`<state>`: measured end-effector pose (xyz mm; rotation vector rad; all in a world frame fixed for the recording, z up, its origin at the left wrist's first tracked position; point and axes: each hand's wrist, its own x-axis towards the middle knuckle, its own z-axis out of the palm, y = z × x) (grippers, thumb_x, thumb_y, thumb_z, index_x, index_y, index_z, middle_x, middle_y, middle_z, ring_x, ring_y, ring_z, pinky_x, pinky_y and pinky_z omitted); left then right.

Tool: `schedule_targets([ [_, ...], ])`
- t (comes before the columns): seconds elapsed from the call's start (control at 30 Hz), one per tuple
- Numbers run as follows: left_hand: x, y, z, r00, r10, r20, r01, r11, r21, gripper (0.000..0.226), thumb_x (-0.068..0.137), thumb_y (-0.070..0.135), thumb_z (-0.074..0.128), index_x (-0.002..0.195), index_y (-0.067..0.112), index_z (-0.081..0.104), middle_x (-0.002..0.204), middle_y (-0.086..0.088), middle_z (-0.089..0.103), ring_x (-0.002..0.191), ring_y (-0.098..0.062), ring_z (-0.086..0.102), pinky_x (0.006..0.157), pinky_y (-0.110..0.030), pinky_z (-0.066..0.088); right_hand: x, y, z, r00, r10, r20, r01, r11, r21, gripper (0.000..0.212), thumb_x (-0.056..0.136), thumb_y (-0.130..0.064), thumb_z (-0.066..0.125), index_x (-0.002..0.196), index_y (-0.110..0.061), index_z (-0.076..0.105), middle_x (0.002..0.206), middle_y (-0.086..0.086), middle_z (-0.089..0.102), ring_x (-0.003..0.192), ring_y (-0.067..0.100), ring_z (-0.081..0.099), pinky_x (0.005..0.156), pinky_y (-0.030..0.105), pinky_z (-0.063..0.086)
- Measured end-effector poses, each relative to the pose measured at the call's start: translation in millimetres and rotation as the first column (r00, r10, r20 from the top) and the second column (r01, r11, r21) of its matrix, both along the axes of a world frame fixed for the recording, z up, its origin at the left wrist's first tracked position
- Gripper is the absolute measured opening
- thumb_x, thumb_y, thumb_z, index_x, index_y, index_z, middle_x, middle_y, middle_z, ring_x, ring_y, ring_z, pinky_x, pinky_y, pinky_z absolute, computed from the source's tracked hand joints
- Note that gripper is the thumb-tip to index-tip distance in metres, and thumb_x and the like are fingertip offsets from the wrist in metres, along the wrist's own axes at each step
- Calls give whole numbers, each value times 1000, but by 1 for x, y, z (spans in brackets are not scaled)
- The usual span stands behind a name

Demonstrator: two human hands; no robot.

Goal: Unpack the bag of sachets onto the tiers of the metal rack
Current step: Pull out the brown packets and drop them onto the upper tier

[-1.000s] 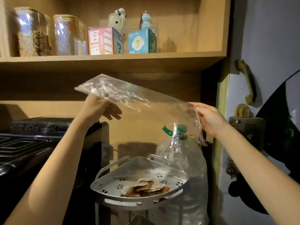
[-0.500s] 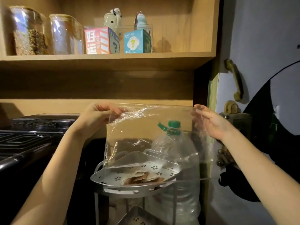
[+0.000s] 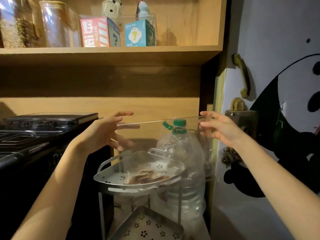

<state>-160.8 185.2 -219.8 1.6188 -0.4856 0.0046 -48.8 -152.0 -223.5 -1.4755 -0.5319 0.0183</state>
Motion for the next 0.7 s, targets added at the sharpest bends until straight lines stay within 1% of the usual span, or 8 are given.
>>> schedule_targets([
  [0.07, -5, -4, -5, 996, -22, -84, 30, 995, 93, 85, 54, 59, 75, 129, 31, 45, 119, -13, 65, 68, -32, 70, 49, -31, 57, -5, 2, 0, 999, -19, 39, 21, 999, -45, 33, 81, 3, 60, 102, -23, 60, 88, 0, 68, 76, 12, 67, 64, 28, 57],
  [0.17, -14, -19, -15, 981, -15, -192, 82, 935, 344, 86, 58, 61, 73, 131, 26, 42, 114, -13, 67, 72, -30, 70, 55, -32, 58, -15, 9, 0, 997, 14, 70, -6, 992, -125, 37, 79, 4, 62, 102, -24, 60, 88, 1, 69, 70, 9, 68, 59, 24, 58],
  [0.23, -18, -30, -25, 966, -2, -257, 127, 875, 468, 71, 68, 54, 69, 126, 19, 47, 108, -12, 70, 82, -30, 69, 63, -33, 57, -22, 17, -2, 996, 41, 84, -24, 981, -194, 37, 78, 6, 62, 102, -22, 61, 89, 2, 69, 69, 9, 68, 59, 23, 58],
  [0.3, -22, -40, -43, 965, -18, -261, 161, 827, 539, 41, 83, 39, 62, 116, 15, 57, 102, -11, 72, 90, -28, 67, 68, -34, 56, -29, 26, -6, 995, 56, 86, -31, 962, -270, 37, 78, 8, 61, 103, -19, 62, 87, 2, 69, 68, 10, 67, 58, 23, 58],
  [0.4, -31, -49, -78, 969, -37, -246, 162, 845, 510, 16, 85, 17, 61, 100, 11, 65, 91, -8, 69, 82, -22, 66, 64, -33, 54, -38, 38, -21, 996, 50, 79, -19, 936, -352, 37, 77, 11, 60, 102, -16, 63, 85, 4, 69, 68, 14, 65, 58, 26, 58],
  [0.47, -43, -53, -103, 958, -45, -282, 166, 891, 423, 10, 86, 5, 58, 95, 4, 63, 80, -1, 70, 67, -12, 66, 54, -23, 55, -45, 45, -36, 996, 58, 65, -28, 920, -390, 37, 76, 12, 60, 103, -14, 62, 85, 7, 68, 67, 14, 64, 59, 27, 57],
  [0.6, -67, -51, -155, 950, -22, -311, 135, 929, 345, 15, 86, 6, 58, 81, 17, 66, 69, 7, 66, 56, -7, 57, 50, -17, 42, -60, 57, -67, 993, 109, 49, -72, 871, -485, 37, 76, 12, 60, 109, -5, 61, 78, 6, 68, 56, 7, 63, 53, 24, 56],
  [0.7, -87, -47, -193, 905, -23, -425, 154, 948, 278, 15, 85, 3, 58, 79, 14, 66, 72, 2, 65, 61, -12, 57, 56, -18, 44, -75, 69, -88, 979, 201, 12, -153, 780, -607, 36, 76, 11, 59, 107, -9, 62, 75, 5, 68, 58, 8, 64, 52, 24, 56],
])
